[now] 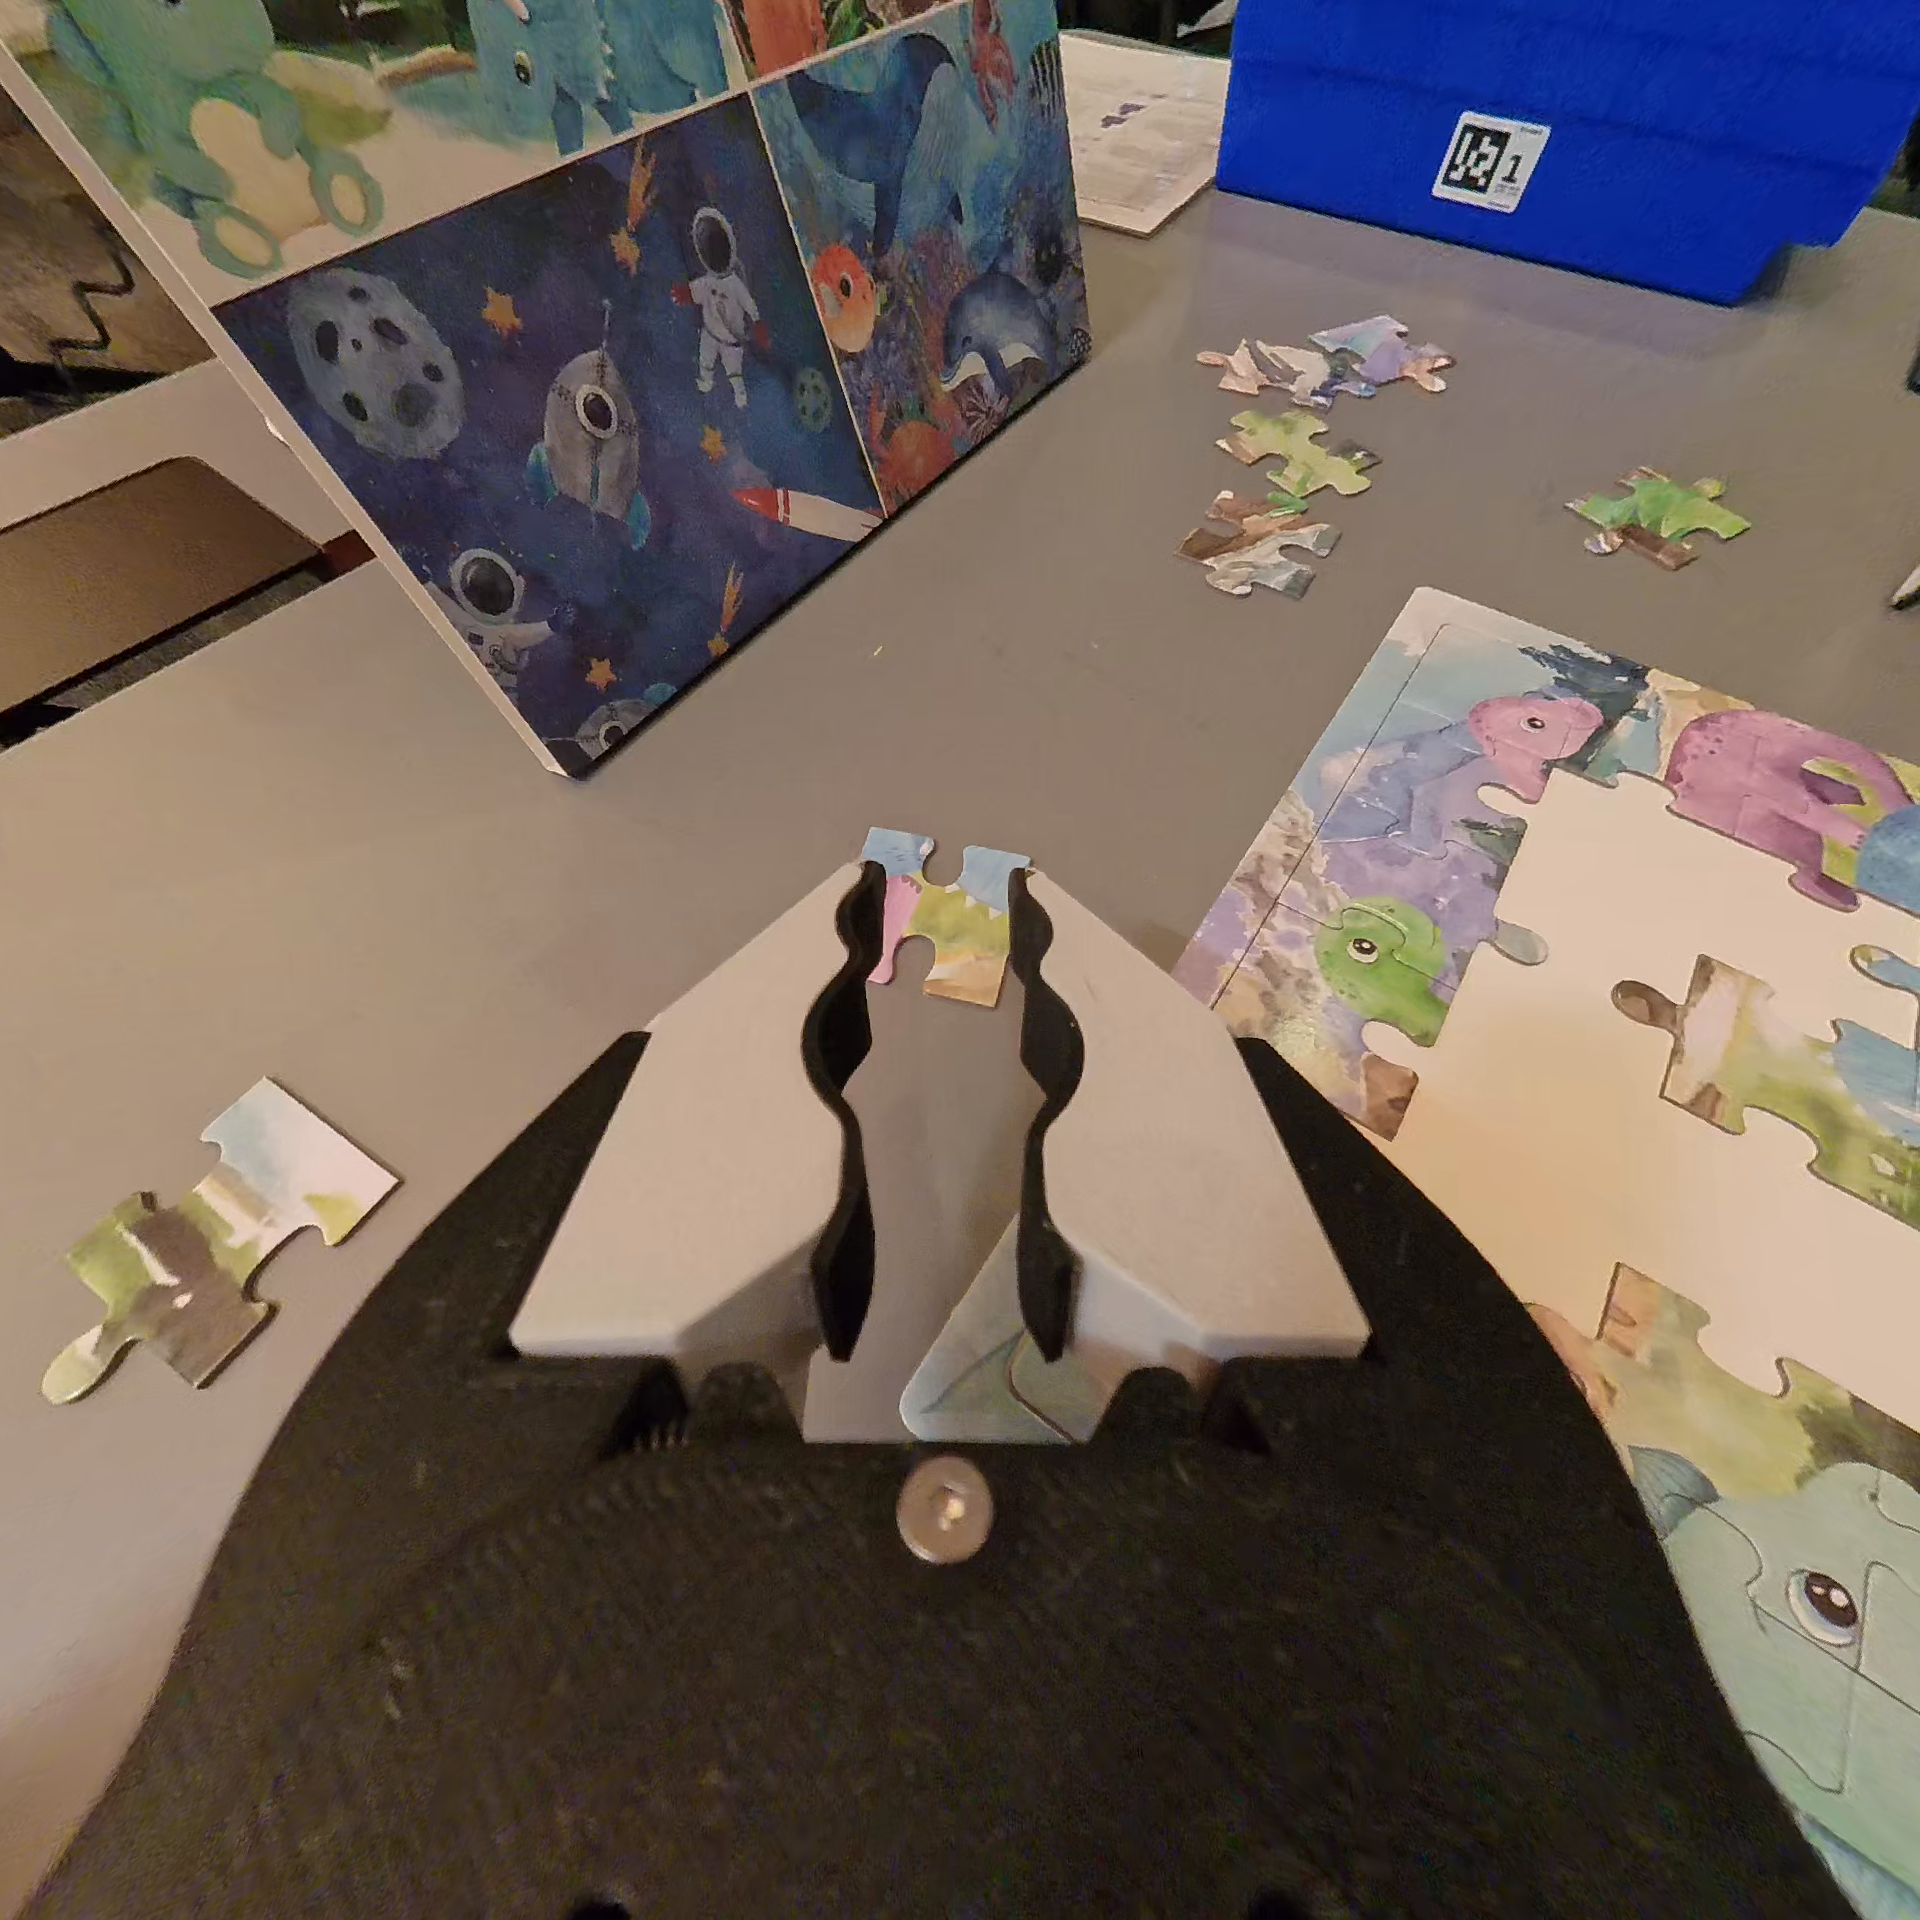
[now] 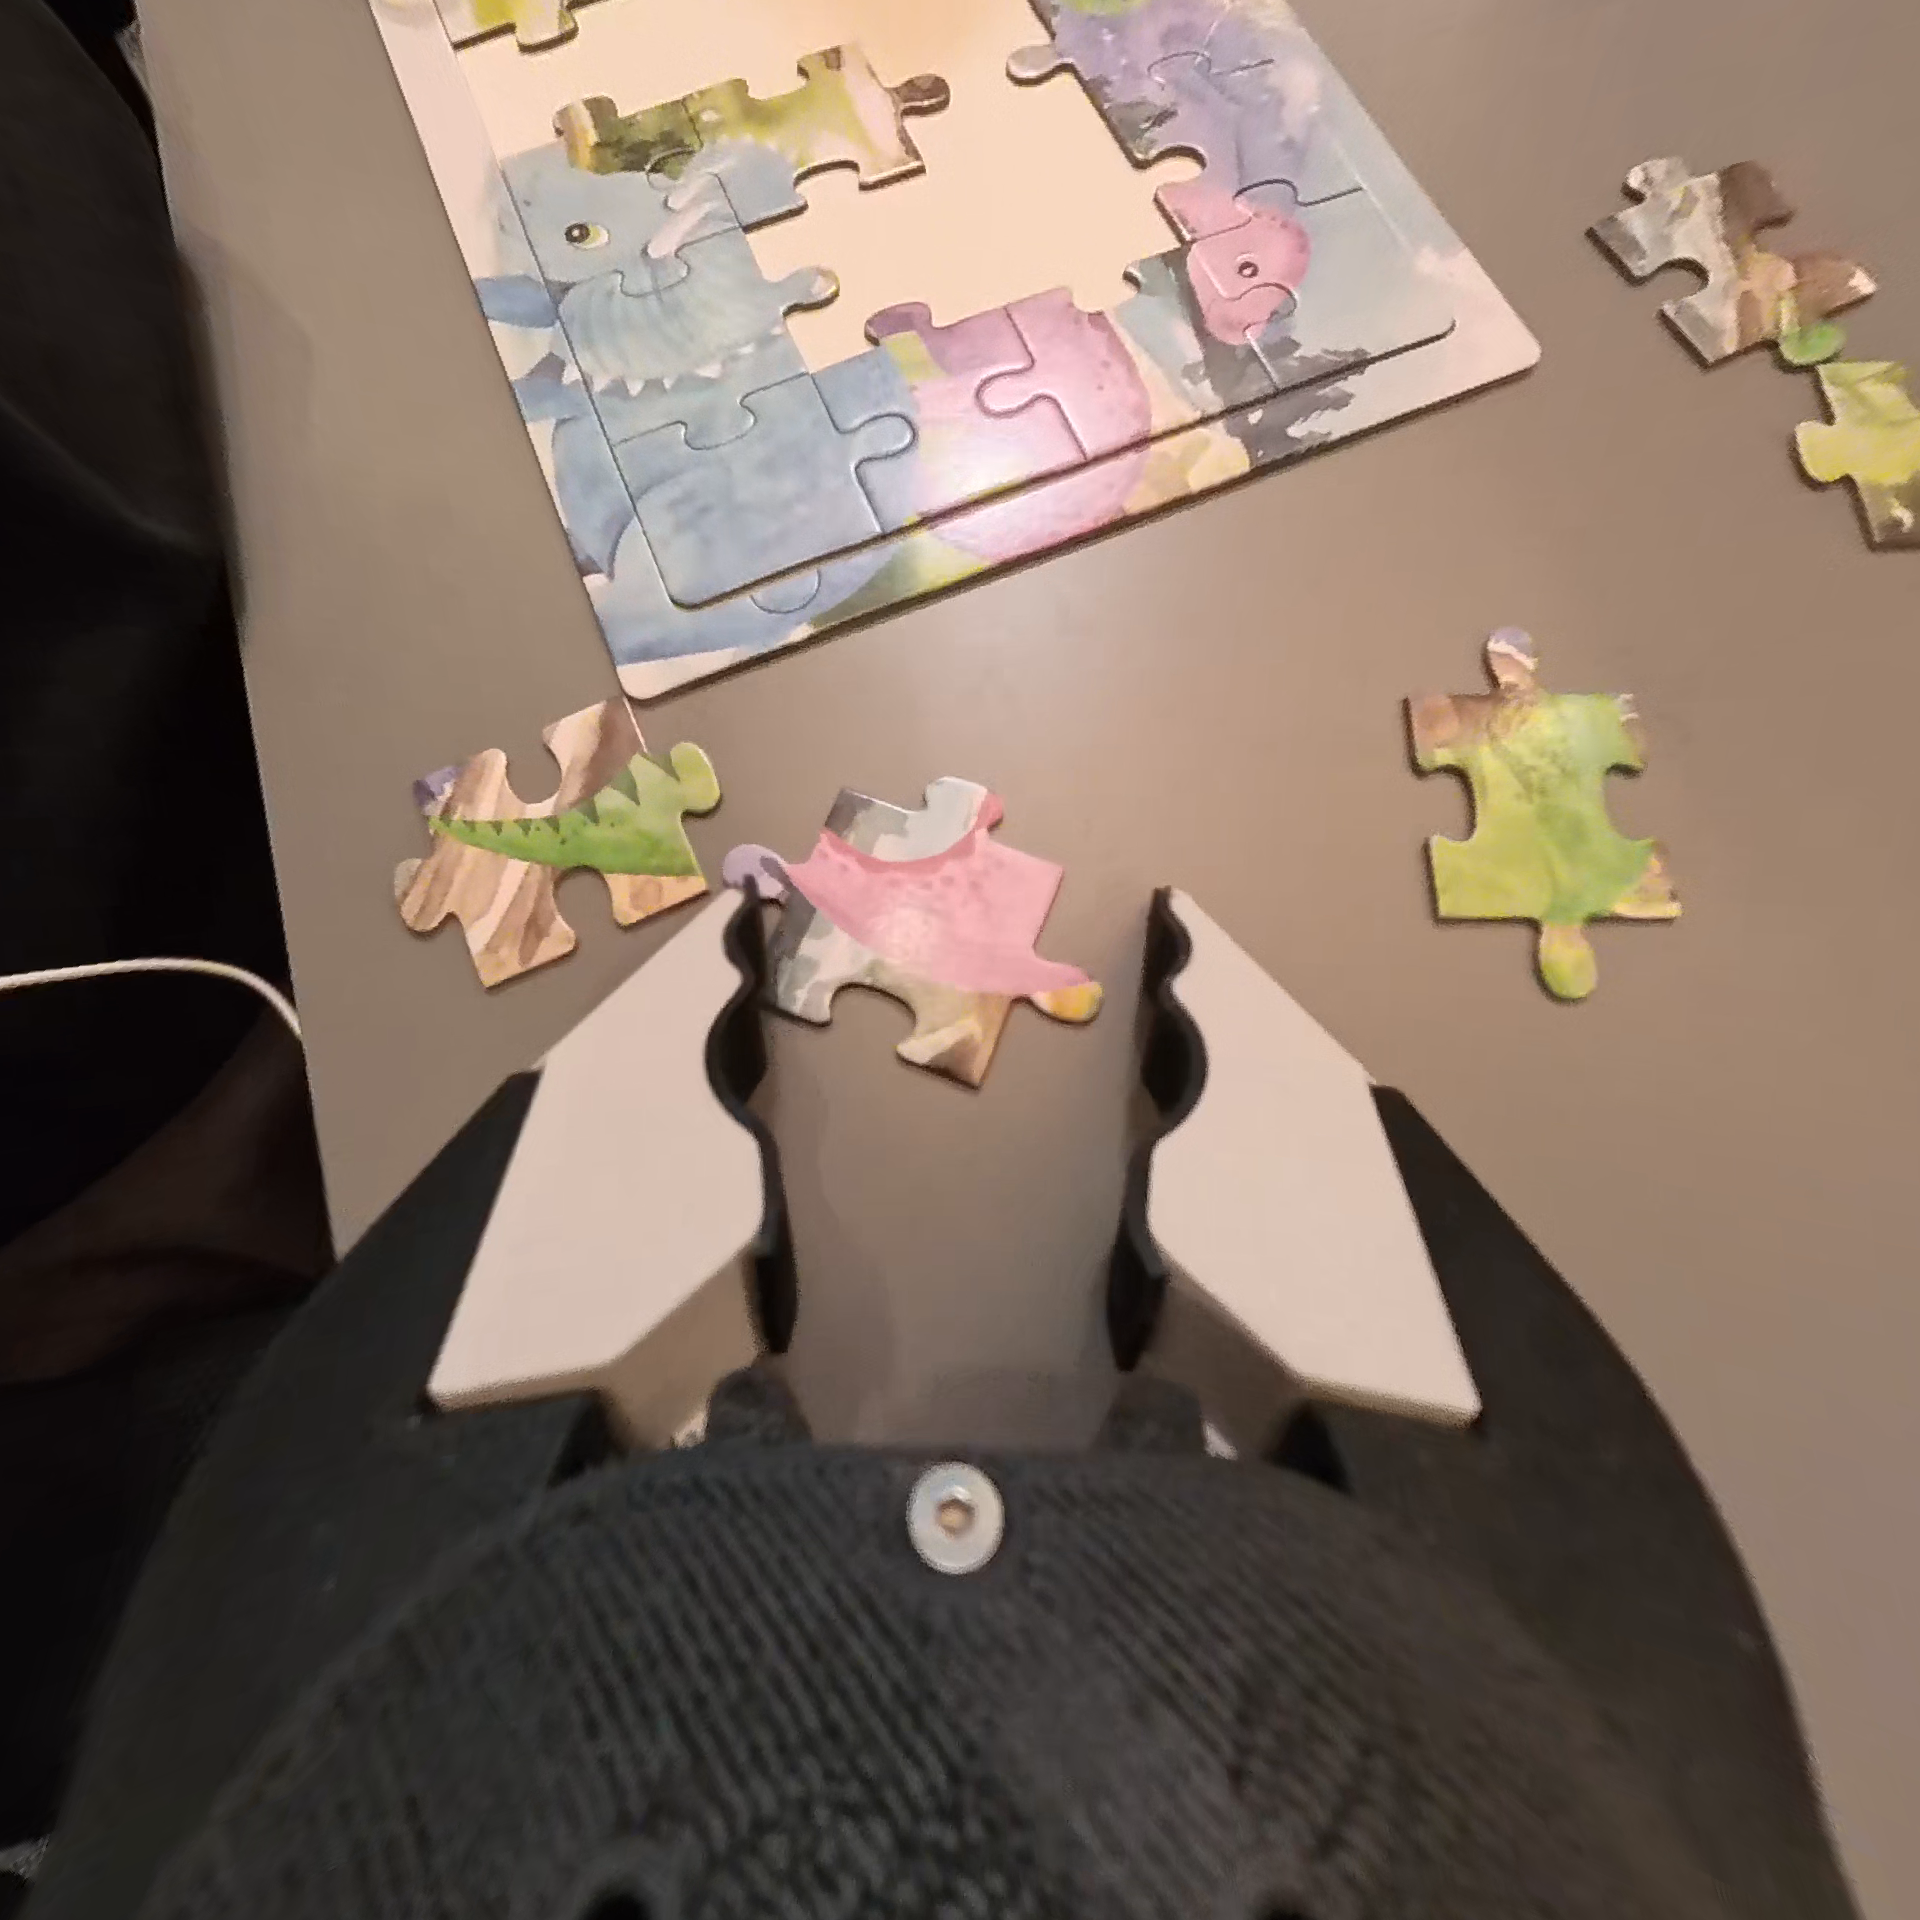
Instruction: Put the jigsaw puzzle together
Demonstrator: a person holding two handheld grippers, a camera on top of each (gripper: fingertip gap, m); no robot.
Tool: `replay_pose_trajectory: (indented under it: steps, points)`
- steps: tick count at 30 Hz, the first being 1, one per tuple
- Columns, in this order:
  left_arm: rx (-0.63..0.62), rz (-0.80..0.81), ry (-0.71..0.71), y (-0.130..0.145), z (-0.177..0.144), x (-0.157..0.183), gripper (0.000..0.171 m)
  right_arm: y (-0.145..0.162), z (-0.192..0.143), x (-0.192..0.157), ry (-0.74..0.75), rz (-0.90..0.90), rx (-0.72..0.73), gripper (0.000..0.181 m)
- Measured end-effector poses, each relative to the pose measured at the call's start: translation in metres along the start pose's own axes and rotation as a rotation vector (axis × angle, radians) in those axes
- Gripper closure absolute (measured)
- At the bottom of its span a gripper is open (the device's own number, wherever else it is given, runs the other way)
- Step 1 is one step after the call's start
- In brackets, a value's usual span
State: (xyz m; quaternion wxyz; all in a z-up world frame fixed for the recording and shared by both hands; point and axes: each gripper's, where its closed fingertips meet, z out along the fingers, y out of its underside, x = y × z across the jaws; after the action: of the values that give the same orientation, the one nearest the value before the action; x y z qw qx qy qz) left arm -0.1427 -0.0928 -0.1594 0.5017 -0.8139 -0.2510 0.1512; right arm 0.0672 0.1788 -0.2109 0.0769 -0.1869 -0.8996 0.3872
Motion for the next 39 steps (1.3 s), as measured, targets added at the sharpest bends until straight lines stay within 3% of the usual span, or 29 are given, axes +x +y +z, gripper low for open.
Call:
replay_pose_trajectory:
  steps: [5,17,20,23,26,28,31,39]
  points:
    - [-0.004,-0.003,-0.004,0.002,0.0,-0.002,0.149,-0.002,0.002,0.0,-0.026,-0.041,-0.034,0.13]
    - [-0.001,0.005,-0.005,0.0,0.0,-0.001,0.149,-0.012,0.004,0.005,0.05,0.019,0.023,0.131]
    - [0.002,0.002,-0.003,0.0,-0.001,-0.001,0.149,-0.029,-0.001,0.009,0.056,0.027,0.113,0.13]
    - [0.002,0.002,0.001,0.0,0.0,0.0,0.149,-0.07,0.001,0.012,0.055,0.059,0.259,0.131]
    - [-0.005,0.009,0.0,0.0,0.001,0.001,0.149,-0.101,0.024,0.029,0.157,0.143,0.287,0.131]
    - [-0.003,0.015,-0.003,0.0,0.0,0.002,0.15,-0.112,0.045,0.045,0.251,0.289,0.285,0.131]
    - [0.014,0.019,0.0,-0.005,-0.002,0.003,0.149,-0.126,0.075,0.04,0.211,0.448,0.298,0.131]
    - [0.021,0.048,0.013,-0.011,-0.002,0.013,0.149,-0.122,0.104,0.041,0.367,0.453,0.081,0.131]
